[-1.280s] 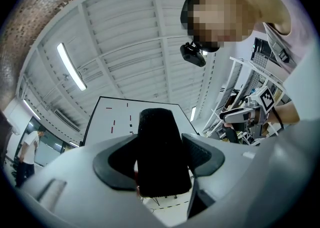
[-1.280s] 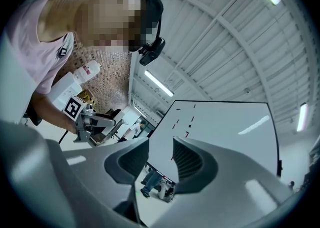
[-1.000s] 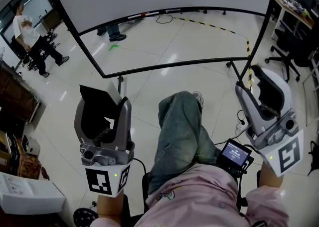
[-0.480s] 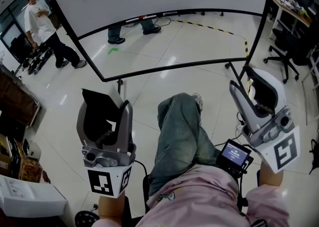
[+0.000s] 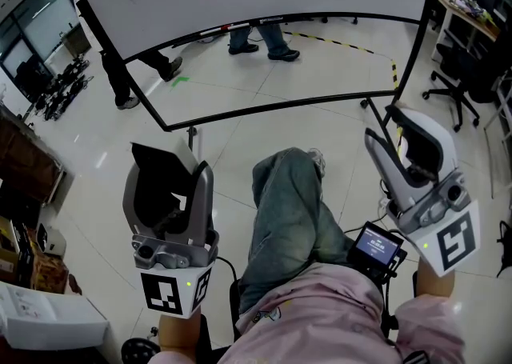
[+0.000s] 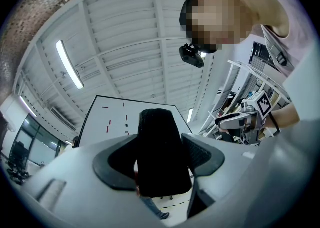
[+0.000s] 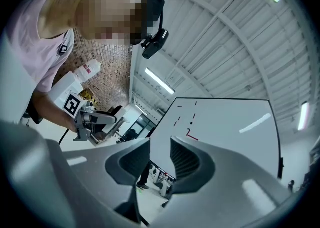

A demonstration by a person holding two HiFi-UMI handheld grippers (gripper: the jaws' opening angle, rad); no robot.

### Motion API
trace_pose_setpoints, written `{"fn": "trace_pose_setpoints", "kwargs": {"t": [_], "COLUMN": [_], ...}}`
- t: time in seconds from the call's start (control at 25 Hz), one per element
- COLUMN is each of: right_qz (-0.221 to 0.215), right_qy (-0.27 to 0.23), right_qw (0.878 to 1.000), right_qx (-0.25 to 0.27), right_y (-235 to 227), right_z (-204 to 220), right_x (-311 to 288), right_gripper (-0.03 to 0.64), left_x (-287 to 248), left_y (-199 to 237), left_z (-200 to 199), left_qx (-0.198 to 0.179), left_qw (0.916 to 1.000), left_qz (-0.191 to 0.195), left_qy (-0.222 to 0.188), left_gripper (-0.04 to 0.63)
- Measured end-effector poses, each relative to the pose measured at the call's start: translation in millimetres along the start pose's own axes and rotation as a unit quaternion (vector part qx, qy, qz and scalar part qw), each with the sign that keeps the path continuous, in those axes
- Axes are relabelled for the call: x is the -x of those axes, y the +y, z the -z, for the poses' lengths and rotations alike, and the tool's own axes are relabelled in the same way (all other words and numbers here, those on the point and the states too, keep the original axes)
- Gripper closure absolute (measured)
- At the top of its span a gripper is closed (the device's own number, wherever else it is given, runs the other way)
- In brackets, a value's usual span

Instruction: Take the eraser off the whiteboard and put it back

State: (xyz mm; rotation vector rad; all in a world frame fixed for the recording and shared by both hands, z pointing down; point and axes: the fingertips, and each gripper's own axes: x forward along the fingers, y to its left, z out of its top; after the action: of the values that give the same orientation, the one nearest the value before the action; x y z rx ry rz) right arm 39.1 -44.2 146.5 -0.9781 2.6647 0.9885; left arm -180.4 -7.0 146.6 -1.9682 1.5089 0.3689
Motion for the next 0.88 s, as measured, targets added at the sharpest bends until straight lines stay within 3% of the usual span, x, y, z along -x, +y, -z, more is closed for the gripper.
{"fn": "trace_pose_setpoints", "kwargs": {"t": [0.88], "right_qz": [-0.001], "right_qy": [0.016], "right_qw": [1.000], "right_qx": [0.011], "right_y": [4.9], "right_z": [8.3], "right_x": [-5.3], "right_gripper": [0.485], "left_x": [-1.3], "left_y": [-4.6], "left_z": [-1.6], "left_qx": [0.008], "left_qw": [0.9999], "left_qz": [0.010], "left_qy": [-0.002], "left_gripper": [0.319]}}
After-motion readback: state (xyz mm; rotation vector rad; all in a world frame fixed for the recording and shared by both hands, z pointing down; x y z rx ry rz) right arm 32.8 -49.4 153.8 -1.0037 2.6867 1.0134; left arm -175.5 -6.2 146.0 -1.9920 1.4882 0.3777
